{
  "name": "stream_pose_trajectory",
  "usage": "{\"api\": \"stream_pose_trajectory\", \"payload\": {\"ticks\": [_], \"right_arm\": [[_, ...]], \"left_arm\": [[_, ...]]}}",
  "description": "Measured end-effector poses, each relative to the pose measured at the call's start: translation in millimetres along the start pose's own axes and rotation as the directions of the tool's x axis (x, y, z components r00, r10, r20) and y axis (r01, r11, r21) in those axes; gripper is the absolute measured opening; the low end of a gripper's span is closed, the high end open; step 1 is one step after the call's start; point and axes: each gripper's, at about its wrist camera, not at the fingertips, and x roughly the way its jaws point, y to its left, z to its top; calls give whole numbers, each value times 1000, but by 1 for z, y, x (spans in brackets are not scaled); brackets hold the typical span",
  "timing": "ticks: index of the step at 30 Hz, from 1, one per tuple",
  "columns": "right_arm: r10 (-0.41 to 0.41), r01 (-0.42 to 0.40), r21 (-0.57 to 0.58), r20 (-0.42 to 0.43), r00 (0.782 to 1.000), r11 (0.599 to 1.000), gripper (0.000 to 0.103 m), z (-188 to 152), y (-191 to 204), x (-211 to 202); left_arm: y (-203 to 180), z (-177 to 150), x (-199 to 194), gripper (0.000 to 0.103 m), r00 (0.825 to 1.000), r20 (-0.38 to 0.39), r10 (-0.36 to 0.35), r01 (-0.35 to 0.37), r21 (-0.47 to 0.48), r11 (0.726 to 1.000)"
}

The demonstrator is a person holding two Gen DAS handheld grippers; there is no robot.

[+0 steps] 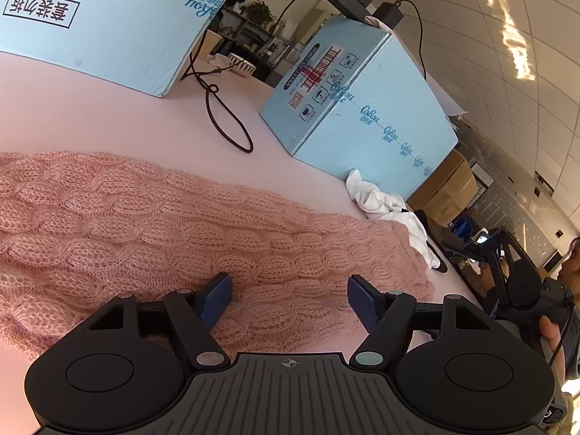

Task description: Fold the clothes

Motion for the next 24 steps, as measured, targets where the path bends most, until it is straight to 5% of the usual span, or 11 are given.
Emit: {"api": "stream_pose_trajectory", "payload": {"ticks": [6, 15, 17, 19, 20, 24], "right_arm": [[-14, 11, 24, 116, 993, 1000, 103, 0, 4, 13], [37, -43, 45, 118, 992, 998, 103, 5, 0, 17], [74, -78, 53, 82, 994, 996, 87, 11, -5, 18], [77, -78, 84, 21, 997, 993, 31, 17, -17, 26], [64, -63, 111, -8, 998, 992, 15, 20, -25, 32], [182, -169, 209, -41, 982, 963, 10, 26, -49, 38]], "left_arm": [[2, -1, -2, 72, 1000, -2, -15, 15, -13, 1000], [4, -1, -2, 72, 999, -4, -32, 32, -31, 999], [4, -1, -2, 72, 999, -4, -34, 33, -32, 999], [4, -2, -2, 72, 999, -4, -34, 34, -31, 999], [4, -1, -2, 72, 999, -3, -34, 34, -32, 999], [6, -1, -3, 72, 999, -3, -48, 47, -39, 998]]}}
